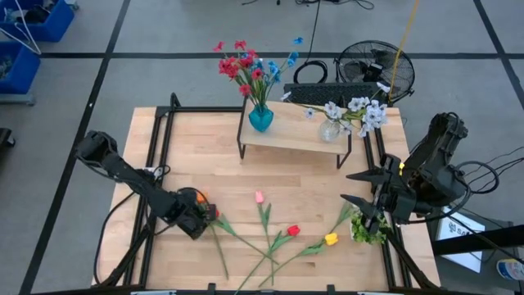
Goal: Pick and place flowers into a vace then onto a shelf
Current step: Put the left yellow tulip into the transparent vase
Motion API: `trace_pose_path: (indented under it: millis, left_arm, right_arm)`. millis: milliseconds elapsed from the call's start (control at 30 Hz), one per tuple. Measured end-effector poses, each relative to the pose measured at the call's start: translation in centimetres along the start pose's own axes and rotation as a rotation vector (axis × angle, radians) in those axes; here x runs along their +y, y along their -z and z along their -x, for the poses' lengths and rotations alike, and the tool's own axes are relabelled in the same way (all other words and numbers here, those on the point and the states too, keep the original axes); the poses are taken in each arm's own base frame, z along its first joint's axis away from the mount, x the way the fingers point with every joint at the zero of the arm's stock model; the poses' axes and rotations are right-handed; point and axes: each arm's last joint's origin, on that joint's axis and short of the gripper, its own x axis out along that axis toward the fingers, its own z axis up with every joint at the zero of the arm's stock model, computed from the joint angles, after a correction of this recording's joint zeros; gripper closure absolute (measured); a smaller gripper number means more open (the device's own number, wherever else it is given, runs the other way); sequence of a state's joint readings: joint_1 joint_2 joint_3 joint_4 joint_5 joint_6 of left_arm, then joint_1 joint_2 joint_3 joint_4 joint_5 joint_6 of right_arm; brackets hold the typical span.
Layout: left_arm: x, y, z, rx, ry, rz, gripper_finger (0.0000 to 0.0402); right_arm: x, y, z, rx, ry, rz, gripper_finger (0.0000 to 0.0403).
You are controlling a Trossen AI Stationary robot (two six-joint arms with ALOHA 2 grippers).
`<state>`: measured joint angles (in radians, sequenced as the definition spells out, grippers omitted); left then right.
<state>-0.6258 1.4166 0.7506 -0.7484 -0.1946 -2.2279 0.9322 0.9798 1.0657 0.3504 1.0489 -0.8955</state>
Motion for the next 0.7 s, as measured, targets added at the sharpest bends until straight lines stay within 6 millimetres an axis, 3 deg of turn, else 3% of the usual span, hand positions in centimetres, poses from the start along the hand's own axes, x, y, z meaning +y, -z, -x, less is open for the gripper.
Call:
trace_pose_path:
  millis: [133,333,600,700]
  left_arm:
    - [-3.2,0.3,2.8,-0.094,0.182,-0.113,0.0398]
    - [-8.6,-0.4,9.3,-0.19,0.366,-0.474,0.0399]
    - [-14.1,-3.1,20.1,-0.706,0.615,-0.853,0.04]
    - [-15.9,-4.0,23.3,-0.862,0.744,-0.947,0.04]
  right_arm:
    - [-0.1,0.1,-0.2,0.007,0.011,0.002,0.0195]
    - [-0.3,0.3,-0.5,0.016,0.026,-0.024,0.0195]
    - [-0.8,1.0,-1.5,0.04,0.089,-0.419,0.0195]
    - [-0.4,1.7,-2.1,0.082,0.093,-0.479,0.0195]
